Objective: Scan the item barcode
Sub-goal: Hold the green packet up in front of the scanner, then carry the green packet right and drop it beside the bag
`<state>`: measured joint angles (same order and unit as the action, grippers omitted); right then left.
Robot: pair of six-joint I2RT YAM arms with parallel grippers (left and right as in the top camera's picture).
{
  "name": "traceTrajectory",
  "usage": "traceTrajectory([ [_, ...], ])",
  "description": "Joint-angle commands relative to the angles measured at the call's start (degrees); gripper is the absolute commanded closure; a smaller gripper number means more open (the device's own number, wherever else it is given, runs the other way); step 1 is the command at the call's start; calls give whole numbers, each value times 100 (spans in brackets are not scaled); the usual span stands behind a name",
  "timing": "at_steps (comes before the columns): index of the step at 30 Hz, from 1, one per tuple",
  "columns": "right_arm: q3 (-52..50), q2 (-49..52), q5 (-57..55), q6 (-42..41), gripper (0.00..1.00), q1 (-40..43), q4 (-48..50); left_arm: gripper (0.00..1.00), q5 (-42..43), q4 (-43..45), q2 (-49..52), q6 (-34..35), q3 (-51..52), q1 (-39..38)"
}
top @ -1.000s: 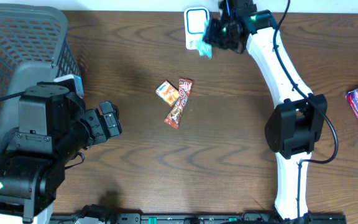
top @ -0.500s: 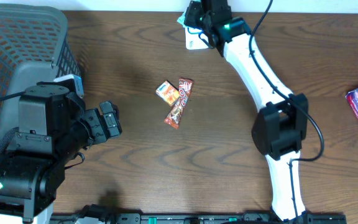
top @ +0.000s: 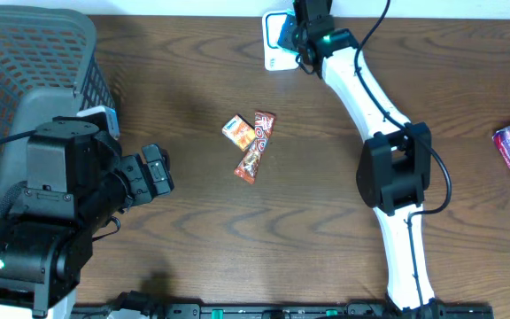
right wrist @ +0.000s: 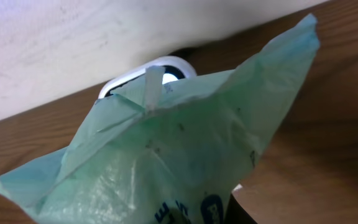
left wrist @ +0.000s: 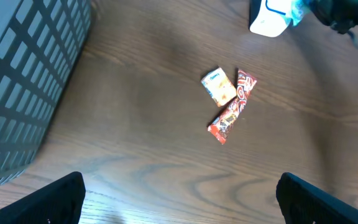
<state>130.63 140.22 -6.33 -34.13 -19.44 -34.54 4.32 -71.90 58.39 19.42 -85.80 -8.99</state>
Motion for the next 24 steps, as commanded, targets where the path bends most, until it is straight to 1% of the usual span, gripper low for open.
traceTrajectory([
  [1,595,-138,-131,142,99,201,-369,2,-52,-11,-4,-55,-4,35],
  [2,927,-149,-264,160,99,339,-887,2,-52,-11,-4,-55,-4,35],
  [5,1462,-175,-763,160,99,643,-1923,2,-52,-11,-4,-55,-4,35],
  [9,1932,-179,-1488,240,99,1191,-3401,2,-52,-11,-4,-55,-4,35],
  [13,1880,-164,-2100,852,99,1786,-4524,2,-52,-11,-4,-55,-2,35],
  [15,1727,-153,-2470,1005,99,2085,-4990,2,-52,-11,-4,-55,-4,35],
  [18,1298,-142,-2728,1187,99,2516,-5215,2,-52,-11,-4,-55,-4,35],
  [19,1150,-142,-2723,1268,97,2645,-5219,2,-52,-11,-4,-55,-4,35],
  [20,951,-142,-2721,1300,93,2806,-5222,2,-52,-11,-4,-55,-4,35],
  [22,581,-142,-2719,1298,71,3075,-5222,2,-52,-11,-4,-55,-4,35],
  [24,155,-142,-2721,1298,35,3373,-5219,2,-52,-11,-4,-55,-4,35],
])
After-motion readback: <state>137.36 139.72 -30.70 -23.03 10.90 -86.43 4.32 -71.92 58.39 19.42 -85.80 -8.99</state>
